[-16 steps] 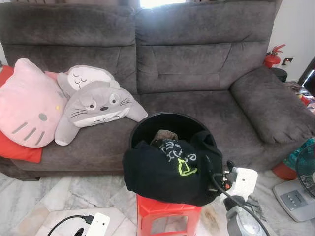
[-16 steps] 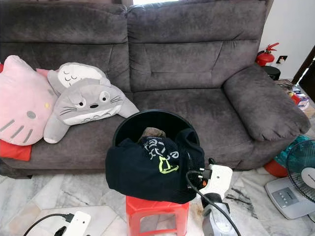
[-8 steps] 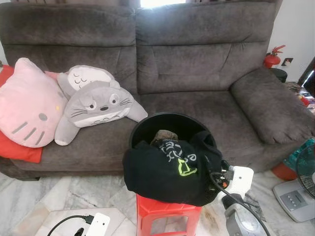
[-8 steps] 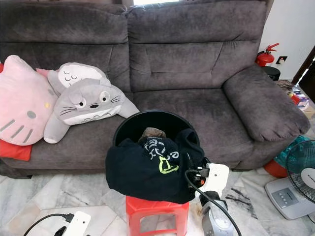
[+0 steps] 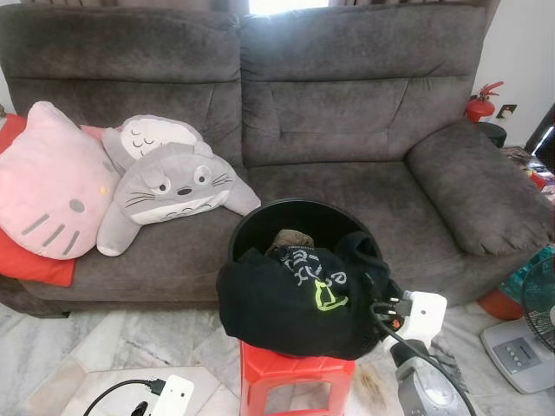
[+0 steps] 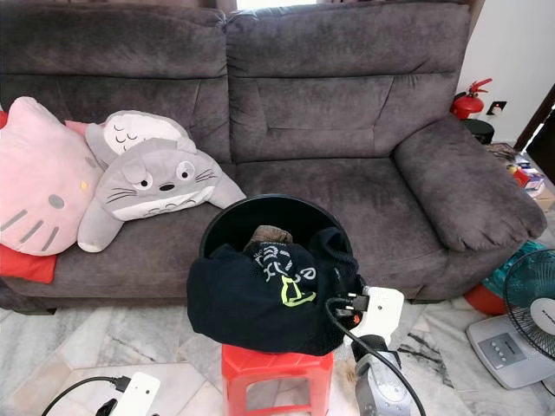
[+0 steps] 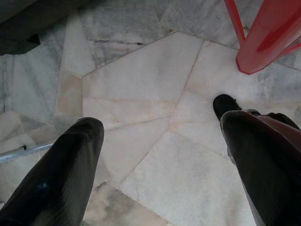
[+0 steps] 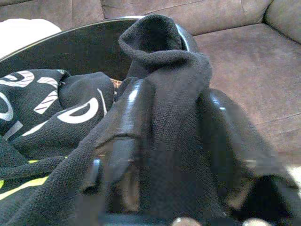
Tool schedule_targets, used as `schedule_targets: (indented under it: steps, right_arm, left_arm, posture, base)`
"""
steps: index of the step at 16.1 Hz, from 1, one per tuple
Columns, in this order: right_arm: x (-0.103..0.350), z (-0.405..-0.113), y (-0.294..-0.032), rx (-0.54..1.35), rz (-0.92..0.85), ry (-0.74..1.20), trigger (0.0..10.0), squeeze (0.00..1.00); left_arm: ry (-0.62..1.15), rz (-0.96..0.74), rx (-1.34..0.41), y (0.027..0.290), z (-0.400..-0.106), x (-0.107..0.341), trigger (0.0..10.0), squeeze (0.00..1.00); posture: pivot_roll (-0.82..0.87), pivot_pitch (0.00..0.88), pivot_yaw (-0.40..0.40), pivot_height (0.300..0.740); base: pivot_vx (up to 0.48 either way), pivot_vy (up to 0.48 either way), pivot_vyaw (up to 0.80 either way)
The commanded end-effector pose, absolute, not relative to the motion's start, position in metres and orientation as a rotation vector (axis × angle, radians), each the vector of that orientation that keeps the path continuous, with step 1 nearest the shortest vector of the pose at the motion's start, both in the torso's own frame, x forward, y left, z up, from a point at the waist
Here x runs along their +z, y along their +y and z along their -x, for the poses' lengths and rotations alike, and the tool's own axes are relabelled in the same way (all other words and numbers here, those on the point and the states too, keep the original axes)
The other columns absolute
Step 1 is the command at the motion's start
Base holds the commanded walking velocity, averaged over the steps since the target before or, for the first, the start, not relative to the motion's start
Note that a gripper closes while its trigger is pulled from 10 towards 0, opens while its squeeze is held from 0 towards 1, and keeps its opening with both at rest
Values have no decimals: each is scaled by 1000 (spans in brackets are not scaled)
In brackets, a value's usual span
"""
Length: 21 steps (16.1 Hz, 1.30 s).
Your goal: Hang hanger
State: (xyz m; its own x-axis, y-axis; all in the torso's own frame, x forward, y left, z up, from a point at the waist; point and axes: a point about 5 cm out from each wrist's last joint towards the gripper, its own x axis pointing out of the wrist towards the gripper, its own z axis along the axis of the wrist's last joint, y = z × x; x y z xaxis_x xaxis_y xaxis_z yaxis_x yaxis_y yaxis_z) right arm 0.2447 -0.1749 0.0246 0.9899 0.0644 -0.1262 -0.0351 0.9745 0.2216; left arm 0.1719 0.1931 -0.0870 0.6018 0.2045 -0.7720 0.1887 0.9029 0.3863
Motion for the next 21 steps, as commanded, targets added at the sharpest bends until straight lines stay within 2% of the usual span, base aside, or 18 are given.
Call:
schedule_targets:
  steps: [1,12,13,14,15,16,17,18,21]
  right_arm:
    - [32,-248,-175,57,-219,97,0,0]
    - [72,-259,-180,73,-193,-35,0,0]
    - [70,-255,-181,64,-194,-22,549,0]
    - [70,-253,-182,54,-201,-17,7255,0]
    - [71,-249,-183,45,-196,-9,10000,0]
    - [71,-244,-183,41,-183,-3,10000,0]
    - [71,-242,-184,33,-183,1,10000,812]
    - [70,-236,-186,18,-189,8,10000,1000]
    - [61,-235,-188,-6,-188,55,10000,1000]
  left_arm:
    - [952,-459,17,195,-168,-89,10000,0]
    - [961,-446,11,194,-168,-89,10000,0]
    - [962,-444,12,194,-168,-89,10000,0]
    - [962,-444,13,194,-168,-89,10000,0]
    - [962,-445,13,194,-168,-89,10000,0]
    - [963,-446,13,194,-167,-89,10000,0]
    - [963,-446,12,194,-167,-89,10000,0]
    - [963,-448,10,194,-167,-89,10000,0]
    - [963,-449,5,193,-167,-90,10000,0]
  posture:
    - [-154,14,-2,740]
    - [-152,10,-7,740]
    - [-152,10,-7,740]
    - [-152,10,-7,740]
    - [-152,10,-7,740]
    - [-154,8,-8,740]
    - [-154,8,-8,740]
    - [-154,8,-8,740]
    - [-159,0,-7,740]
  base:
    - [0,0,0]
    - [0,0,0]
    - [0,0,0]
    - [0,0,0]
    - [0,0,0]
    - [0,0,0]
    - [0,0,0]
    - [0,0,0]
    - [0,0,0]
